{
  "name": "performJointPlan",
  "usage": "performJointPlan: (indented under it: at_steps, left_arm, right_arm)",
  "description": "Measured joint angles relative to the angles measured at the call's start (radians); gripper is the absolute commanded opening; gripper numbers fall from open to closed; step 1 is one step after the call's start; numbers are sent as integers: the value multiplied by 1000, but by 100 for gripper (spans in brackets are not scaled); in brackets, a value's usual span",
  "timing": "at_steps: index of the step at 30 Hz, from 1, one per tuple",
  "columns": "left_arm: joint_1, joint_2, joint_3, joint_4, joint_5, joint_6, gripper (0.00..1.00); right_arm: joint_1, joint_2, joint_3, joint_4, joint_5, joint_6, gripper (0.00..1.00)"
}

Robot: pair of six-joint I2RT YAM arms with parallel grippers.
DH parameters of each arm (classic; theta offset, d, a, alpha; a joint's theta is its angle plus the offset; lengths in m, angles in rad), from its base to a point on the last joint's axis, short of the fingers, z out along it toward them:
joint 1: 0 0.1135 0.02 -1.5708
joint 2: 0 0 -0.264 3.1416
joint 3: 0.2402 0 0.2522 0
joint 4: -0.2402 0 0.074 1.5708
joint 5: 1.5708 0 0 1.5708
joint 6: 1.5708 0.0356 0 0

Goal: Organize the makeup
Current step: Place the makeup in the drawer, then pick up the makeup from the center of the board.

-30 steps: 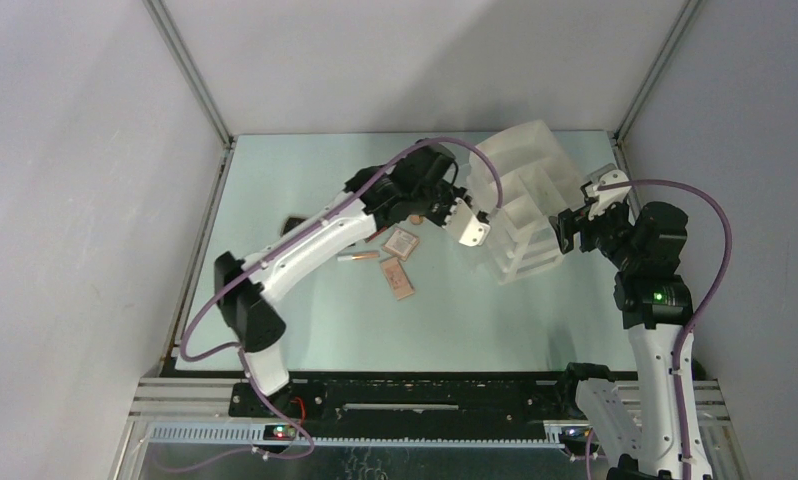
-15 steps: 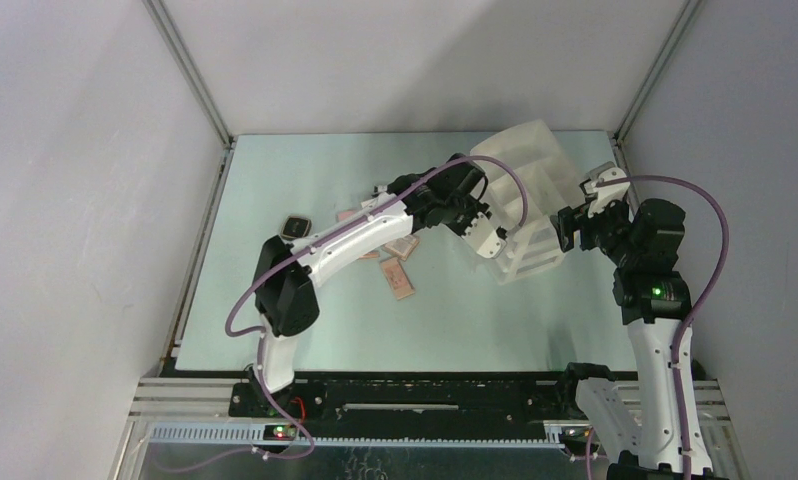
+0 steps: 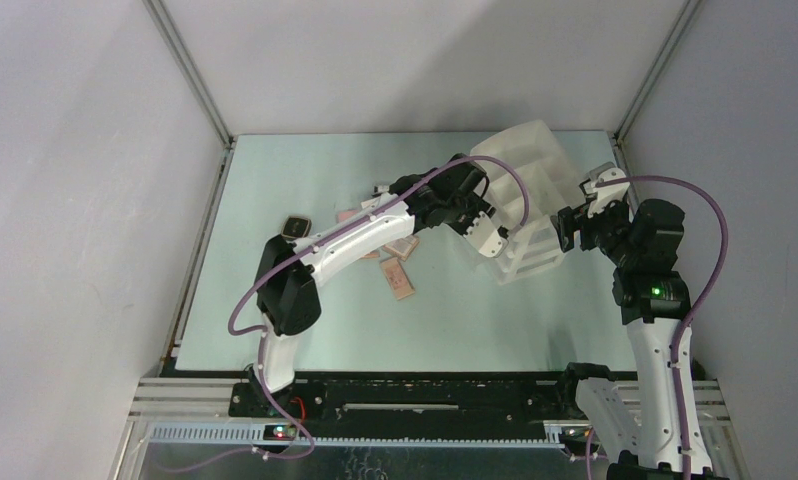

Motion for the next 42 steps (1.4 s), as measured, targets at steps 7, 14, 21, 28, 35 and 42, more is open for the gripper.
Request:
performJointPlan:
  at_steps: [7, 14, 21, 28, 35, 42]
  left_arm:
    - [0, -7, 0, 0, -11, -4, 50]
    - [0, -105, -3, 0, -45, -77, 63]
    - [23, -376, -170, 59, -74, -234, 80]
    - [172, -591, -530, 114, -61, -403, 82]
    - [357, -594, -718, 105, 54, -507, 81]
    - [454, -422, -718, 101, 180, -511, 73]
  right_arm:
    - [-8, 0, 0, 0, 0, 0, 81]
    - [-12, 0, 0, 0, 0, 0, 81]
    - [-12, -3, -2, 3, 0, 0, 81]
    - [-12, -4, -6, 7, 0, 0, 81]
    - [-12, 8, -6, 8, 3, 0, 81]
    - [-13, 23, -6, 7, 3, 0, 81]
